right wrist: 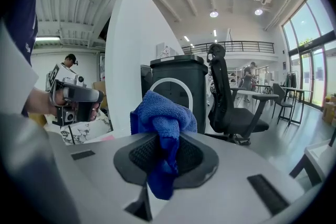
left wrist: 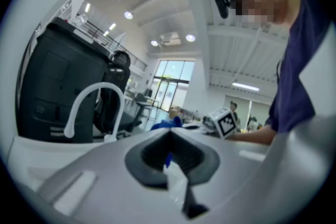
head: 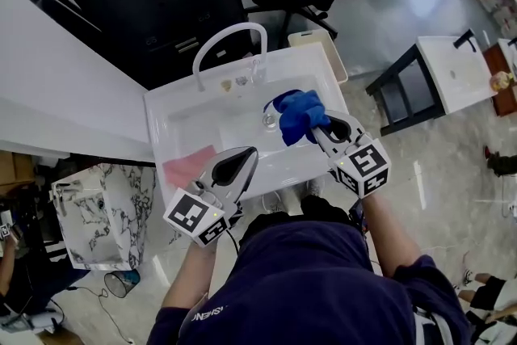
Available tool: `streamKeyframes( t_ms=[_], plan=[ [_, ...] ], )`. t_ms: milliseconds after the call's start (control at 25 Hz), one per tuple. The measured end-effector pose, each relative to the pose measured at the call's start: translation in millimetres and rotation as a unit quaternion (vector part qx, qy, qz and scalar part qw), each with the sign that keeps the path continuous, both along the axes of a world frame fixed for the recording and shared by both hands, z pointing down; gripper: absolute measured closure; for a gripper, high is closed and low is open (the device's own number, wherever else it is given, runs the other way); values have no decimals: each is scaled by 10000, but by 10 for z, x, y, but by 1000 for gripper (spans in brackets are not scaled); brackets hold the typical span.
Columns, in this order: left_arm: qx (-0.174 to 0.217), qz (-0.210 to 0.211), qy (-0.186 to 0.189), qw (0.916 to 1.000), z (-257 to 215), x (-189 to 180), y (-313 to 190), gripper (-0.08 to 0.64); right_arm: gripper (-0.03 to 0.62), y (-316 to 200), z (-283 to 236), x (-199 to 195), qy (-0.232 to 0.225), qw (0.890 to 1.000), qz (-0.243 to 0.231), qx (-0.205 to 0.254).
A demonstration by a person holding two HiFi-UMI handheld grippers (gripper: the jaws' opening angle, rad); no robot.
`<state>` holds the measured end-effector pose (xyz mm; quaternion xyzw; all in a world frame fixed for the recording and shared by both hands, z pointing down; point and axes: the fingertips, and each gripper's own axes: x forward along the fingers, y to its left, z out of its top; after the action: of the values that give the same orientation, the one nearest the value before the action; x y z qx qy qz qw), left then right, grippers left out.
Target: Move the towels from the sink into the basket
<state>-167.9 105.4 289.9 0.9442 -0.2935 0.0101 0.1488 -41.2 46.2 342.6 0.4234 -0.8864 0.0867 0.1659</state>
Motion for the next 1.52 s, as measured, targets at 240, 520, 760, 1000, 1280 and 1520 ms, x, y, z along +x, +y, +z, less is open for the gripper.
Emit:
streamKeyframes(
  t_ms=[240, 520, 760, 1000, 1280, 1520],
  plan=[
    [34, 131, -84, 9999, -35, 228, -121, 557, 534, -80, -14, 224, -83, 9999, 92, 25],
    [36, 31, -180, 9998, -25, 614, -376, 557, 534, -339, 66, 632, -204, 9998, 38, -30],
    [-102, -162, -288, 9994, 15, 1014, -611, 557, 534, -662, 76, 1031, -313, 9994, -117, -87],
    [-236, -310, -332, 9987, 88, 1457, -850, 557, 534, -1034, 93, 1452, -408, 9988, -232, -101],
    [-373, -340, -391, 9980, 186, 1932, -1087, 557, 534, -1396, 107, 1900, -496, 9984, -250, -106],
    [-480, -369, -419, 9973, 288, 2234, -1272, 557, 534, -1666, 207, 2193, -542, 9981, -252, -175]
  ],
)
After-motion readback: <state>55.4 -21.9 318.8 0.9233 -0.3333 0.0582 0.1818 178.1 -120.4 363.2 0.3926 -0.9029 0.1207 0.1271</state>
